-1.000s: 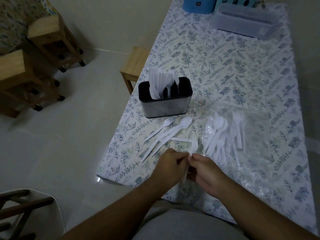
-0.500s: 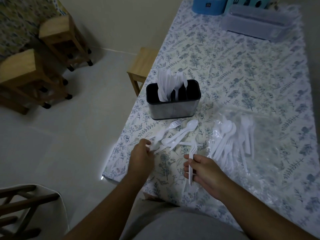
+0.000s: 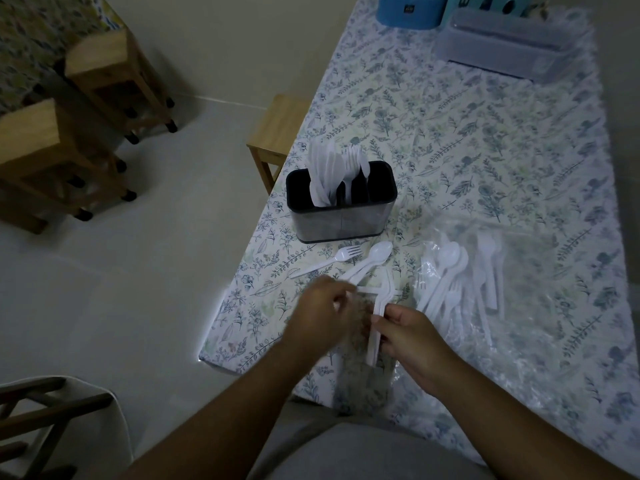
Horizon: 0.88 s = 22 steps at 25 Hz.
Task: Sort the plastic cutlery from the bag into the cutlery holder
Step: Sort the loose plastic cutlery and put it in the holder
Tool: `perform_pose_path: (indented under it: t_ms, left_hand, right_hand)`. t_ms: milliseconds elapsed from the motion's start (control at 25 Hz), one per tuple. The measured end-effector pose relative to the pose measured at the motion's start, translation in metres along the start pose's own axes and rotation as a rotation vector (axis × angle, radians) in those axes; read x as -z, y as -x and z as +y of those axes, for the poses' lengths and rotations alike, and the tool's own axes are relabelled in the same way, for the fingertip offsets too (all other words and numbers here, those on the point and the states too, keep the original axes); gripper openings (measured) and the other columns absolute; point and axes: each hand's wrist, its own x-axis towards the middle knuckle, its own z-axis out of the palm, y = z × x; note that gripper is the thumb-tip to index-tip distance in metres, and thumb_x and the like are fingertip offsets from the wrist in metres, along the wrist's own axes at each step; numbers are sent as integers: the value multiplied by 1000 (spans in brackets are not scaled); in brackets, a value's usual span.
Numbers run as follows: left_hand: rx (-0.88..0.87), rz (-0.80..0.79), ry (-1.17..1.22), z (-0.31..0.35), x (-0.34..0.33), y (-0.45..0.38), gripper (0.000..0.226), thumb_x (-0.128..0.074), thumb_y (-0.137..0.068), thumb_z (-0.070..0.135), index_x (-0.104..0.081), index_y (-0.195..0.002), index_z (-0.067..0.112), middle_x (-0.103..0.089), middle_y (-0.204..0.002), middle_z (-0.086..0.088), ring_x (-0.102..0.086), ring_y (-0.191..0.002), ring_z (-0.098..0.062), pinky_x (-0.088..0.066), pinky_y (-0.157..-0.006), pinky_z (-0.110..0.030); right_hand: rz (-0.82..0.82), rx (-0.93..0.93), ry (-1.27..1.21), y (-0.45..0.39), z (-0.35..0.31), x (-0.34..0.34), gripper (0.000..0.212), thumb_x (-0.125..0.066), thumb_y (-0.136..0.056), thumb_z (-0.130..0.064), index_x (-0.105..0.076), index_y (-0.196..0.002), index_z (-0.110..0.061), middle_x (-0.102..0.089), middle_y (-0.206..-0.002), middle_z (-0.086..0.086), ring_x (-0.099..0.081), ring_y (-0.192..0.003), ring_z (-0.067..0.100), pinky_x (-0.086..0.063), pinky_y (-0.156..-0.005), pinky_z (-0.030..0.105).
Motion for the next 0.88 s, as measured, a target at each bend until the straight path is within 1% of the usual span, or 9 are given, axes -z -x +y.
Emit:
perform_pose_path:
  t_ms: [80,120,200,280,480,640,760,800,880]
  left_hand:
    - [118,123,-65,-14,8,-30,26,-62,-92,7,-68,-116,13,-65,-110,0,-59,-96,-11,-48,-87,-21]
    - [150,139,-105,-21,12,-44,27,-64,-90,7,-68,-116,11,-66,-110,-2,-60,-97,-15,-48,-85,-24]
    - [130,69,-233,-37,13,-61,29,-69,-85,9,-69,-114,9,-67,-105,-9,-61,-97,-26,-51,-81,-34]
    - [117,-6,-323,-48,14,-64,28,-68,-86,10,-69,-114,9,-67,-103,-14,-62,-96,-31,-53,-79,-38]
    - [212,51,-330,-64,24,-32,17,-59,-95,8,-67,-109,5,-60,-107,-11,-57,-87,-18,-44,-74,-23]
    - [329,38,-303,-66,21,-7,15,-60,-93,7,-66,-107,7,-64,-103,-10,-55,-84,-17,-44,-71,-25]
    - [425,41,-245,-61,20,7,9,-60,-92,7,-65,-100,8,-66,-99,-11,-53,-78,-15,-38,-61,-22]
    - [439,71,-197,-56,20,13,10,-60,-93,7,-64,-101,9,-66,-100,-10,-54,-77,-13,-36,-59,-19]
    - [386,129,-85,-37,17,26,21,-61,-93,6,-65,-111,14,-64,-103,-4,-56,-77,-5,-38,-58,-10]
  right_hand:
    - [38,-53,-52,1,1,2,17,-58,-99,-9,-73,-102,-17,-76,-99,9,-72,-97,24,-58,-91,42]
    - [36,-71,-84,3,1,2,16,-59,-98,-7,-71,-105,-15,-76,-100,11,-73,-96,23,-59,-89,41]
    - [21,-86,-115,6,1,2,16,-59,-98,-6,-70,-108,-12,-75,-101,14,-73,-94,22,-60,-86,38]
    - [17,-82,-110,7,0,4,15,-59,-98,-7,-70,-107,-11,-75,-101,14,-73,-91,21,-60,-86,38]
    - [31,-52,-138,5,-1,7,15,-59,-98,-5,-70,-108,-8,-73,-98,15,-72,-90,24,-61,-87,40]
    - [14,-53,-88,4,-1,2,14,-60,-98,-7,-70,-104,-13,-74,-99,14,-74,-92,25,-60,-92,45]
    - [-17,-38,-33,5,-1,-2,14,-60,-98,-7,-71,-102,-14,-75,-99,13,-74,-91,25,-59,-92,46]
    - [-23,-29,-13,6,-1,-4,14,-60,-97,-7,-71,-100,-16,-75,-99,14,-75,-91,25,-60,-91,46]
    - [-33,6,44,10,-1,-5,14,-61,-97,-8,-72,-97,-17,-77,-94,11,-75,-87,22,-62,-86,41]
